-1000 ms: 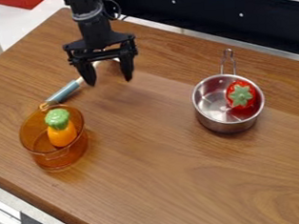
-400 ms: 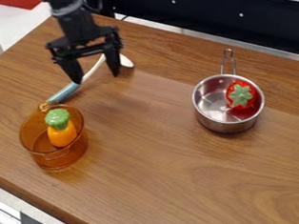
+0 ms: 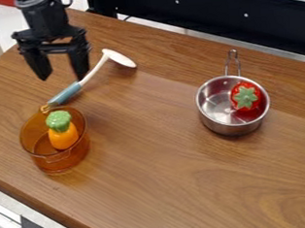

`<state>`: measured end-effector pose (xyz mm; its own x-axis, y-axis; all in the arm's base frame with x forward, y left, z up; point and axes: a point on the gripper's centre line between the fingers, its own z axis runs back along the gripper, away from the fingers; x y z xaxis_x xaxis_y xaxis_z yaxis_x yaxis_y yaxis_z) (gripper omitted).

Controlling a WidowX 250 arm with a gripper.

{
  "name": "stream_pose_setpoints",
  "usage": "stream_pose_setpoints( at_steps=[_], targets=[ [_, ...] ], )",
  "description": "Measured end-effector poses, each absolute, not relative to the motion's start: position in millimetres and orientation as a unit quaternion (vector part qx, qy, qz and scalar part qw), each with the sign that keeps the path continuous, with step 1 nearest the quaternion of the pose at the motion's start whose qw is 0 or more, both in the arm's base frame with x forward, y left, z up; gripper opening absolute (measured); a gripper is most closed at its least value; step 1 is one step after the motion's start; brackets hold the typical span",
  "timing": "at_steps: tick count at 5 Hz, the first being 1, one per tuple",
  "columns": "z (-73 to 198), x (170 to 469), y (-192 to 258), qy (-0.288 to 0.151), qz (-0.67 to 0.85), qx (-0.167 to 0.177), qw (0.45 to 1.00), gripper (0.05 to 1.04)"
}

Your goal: Take the orange object out of the brown basket and move it in the lower center of the table

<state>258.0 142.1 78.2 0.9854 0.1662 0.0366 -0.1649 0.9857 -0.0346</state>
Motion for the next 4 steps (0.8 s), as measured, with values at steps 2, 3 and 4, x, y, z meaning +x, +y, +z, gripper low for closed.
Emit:
stream_pose_setpoints(
  at_steps=[2,3,4],
  targets=[
    [77,230,149,-0.029,-0.04,-0.024,0.999,0.997],
    [70,219,142,-0.026,-0.016,-0.032,0.999,0.997],
    [71,209,134,-0.065,0.035,-0.037,0.997,0.997]
  ],
)
